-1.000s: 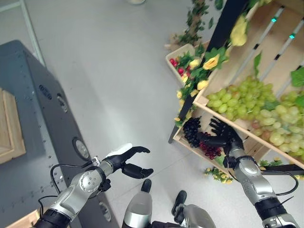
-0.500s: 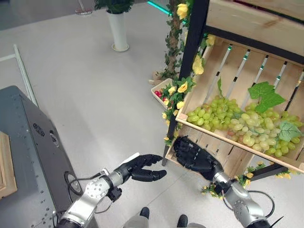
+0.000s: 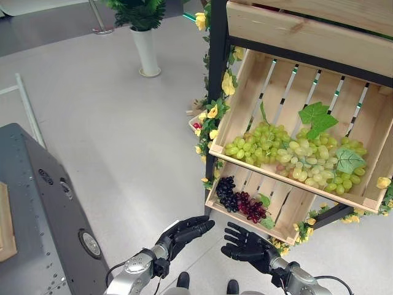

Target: Pick up the fruits from the basket on one side to the basket on the other side

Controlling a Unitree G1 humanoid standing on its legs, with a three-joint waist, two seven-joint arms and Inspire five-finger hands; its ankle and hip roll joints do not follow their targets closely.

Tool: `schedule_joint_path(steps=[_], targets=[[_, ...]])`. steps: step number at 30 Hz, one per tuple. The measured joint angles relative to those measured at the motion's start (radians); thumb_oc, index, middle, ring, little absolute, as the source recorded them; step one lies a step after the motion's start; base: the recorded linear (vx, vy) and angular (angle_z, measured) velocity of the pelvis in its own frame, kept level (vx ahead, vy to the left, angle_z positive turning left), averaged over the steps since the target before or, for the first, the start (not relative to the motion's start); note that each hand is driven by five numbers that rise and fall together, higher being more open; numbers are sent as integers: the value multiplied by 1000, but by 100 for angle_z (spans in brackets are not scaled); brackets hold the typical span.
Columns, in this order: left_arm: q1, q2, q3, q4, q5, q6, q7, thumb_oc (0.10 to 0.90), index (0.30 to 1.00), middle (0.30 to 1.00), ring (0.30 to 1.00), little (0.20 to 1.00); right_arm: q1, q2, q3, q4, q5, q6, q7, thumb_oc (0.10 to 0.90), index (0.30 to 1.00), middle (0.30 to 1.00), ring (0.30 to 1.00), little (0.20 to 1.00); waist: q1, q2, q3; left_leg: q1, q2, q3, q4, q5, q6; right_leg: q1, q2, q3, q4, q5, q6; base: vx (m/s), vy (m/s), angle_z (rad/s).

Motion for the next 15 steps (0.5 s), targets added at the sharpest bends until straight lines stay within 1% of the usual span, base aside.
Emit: schedule_joint_path(steps=[1, 2, 3, 4, 5, 6, 7, 8, 9, 10, 11, 12, 13, 14, 15], targets=[[-4, -4, -1, -1, -1, 0, 0, 800, 900, 900, 900, 900, -1, -4, 1, 0, 0, 0, 0, 800, 900, 900, 900, 900, 1, 7, 0, -10, 4, 2, 7, -1, 1, 0, 1, -7, 2, -3, -7, -131, -51, 77], [-19, -11, -6, -3, -19, 1, 0, 800, 900, 900, 900, 900, -5, -18, 4, 0, -2, 0, 0, 800, 900, 900, 900, 900, 4, 23, 0, -42, 19, 29, 29, -10, 0, -4, 1, -49, 7, -7, -24, -96, -22, 75], [-25, -12, -7, -7, -29, 1, -1, 800, 900, 900, 900, 900, -10, -25, 7, 0, -2, 0, 0, 800, 900, 900, 900, 900, 5, 24, 0, -59, 22, 45, 40, -25, -2, -10, -6, -67, 10, -9, -29, -94, 3, 98], [-42, -10, -7, -13, -38, 3, -1, 800, 900, 900, 900, 900, -25, -43, 24, 1, 1, -2, -6, 800, 900, 900, 900, 900, 14, 2, 7, -88, 4, 97, 103, -88, 16, -17, -46, -121, 9, -8, -36, -64, 22, 96], [-55, -9, -6, -15, -39, 7, -2, 800, 900, 900, 900, 900, -30, -44, 27, 0, 2, -2, -6, 800, 900, 900, 900, 900, 16, -35, 18, -103, -41, 143, 174, -94, 23, -10, -98, -154, 8, -1, -26, -67, 55, 101], [-54, -8, -6, -21, -54, 11, -4, 800, 900, 900, 900, 900, -29, -50, 24, -6, 3, -3, -6, 800, 900, 900, 900, 900, 14, -56, 15, -95, -78, 179, 208, -95, 28, -9, -134, -164, 18, -12, -14, -53, 75, 93], [-53, -13, -5, -24, -68, 12, -6, 800, 900, 900, 900, 900, -26, -61, 21, -17, 3, -13, -8, 800, 900, 900, 900, 900, 8, -48, 15, -81, -88, 216, 254, -105, 48, 2, -152, -203, 38, -22, 4, -50, 94, 87], [-50, -17, -6, -27, -68, 14, -10, 800, 900, 900, 900, 900, -19, -68, 18, -26, 3, -15, -11, 800, 900, 900, 900, 900, -9, -37, 8, -67, -83, 232, 265, -89, 59, 12, -150, -221, 54, -37, 14, -25, 108, 116], [-56, -21, -6, -32, -68, 16, -26, 800, 900, 900, 900, 900, -6, -81, 8, -42, 3, -20, -14, 800, 900, 900, 900, 900, -25, -5, -11, -41, -72, 238, 216, -62, 88, 9, -132, -246, 93, -68, 25, 27, 139, 120], [-67, -19, -3, -43, -67, 16, -29, 800, 900, 900, 900, 900, -9, -73, -2, -44, 3, -21, -15, 800, 900, 900, 900, 900, -30, -2, -12, -40, -77, 237, 182, -56, 95, 7, -130, -237, 101, -79, 32, 22, 168, 146], [-94, -19, -3, -53, -67, 16, -36, 800, 900, 900, 900, 900, -19, -64, -16, -43, 3, -22, -16, 800, 900, 900, 900, 900, -32, 10, -11, -28, -77, 235, 108, -45, 107, 6, -121, -242, 103, -91, 27, -4, 255, 143], [-107, -17, -6, -60, -67, 16, -43, 800, 900, 900, 900, 900, -33, -56, -18, -32, 3, -22, -23, 800, 900, 900, 900, 900, -36, 20, -18, -3, -68, 254, 27, -37, 119, 4, -103, -243, 103, -95, 31, -69, 242, 159], [-109, -13, -7, -59, -67, 17, -46, 800, 900, 900, 900, 900, -36, -47, -20, -33, 4, -22, -28, 800, 900, 900, 900, 900, -38, 16, -20, -8, -63, 315, 1, -34, 120, 15, -118, -239, 103, -99, 39, -91, 283, 155], [-104, -10, -7, -59, -67, 26, -52, 800, 900, 900, 900, 900, -34, -44, -17, -35, 4, -22, -29, 800, 900, 900, 900, 900, -41, 16, -32, 7, -62, 358, -18, -37, 114, 32, -119, -243, 88, -103, 42, -83, 212, 125], [-102, -7, -6, -59, -67, 27, -57, 800, 900, 900, 900, 900, -35, -43, -17, -35, 4, -22, -30, 800, 900, 900, 900, 900, -41, 18, -33, 7, -64, 366, -18, -37, 114, 36, -130, -242, 81, -103, 43, -68, 179, 91]])
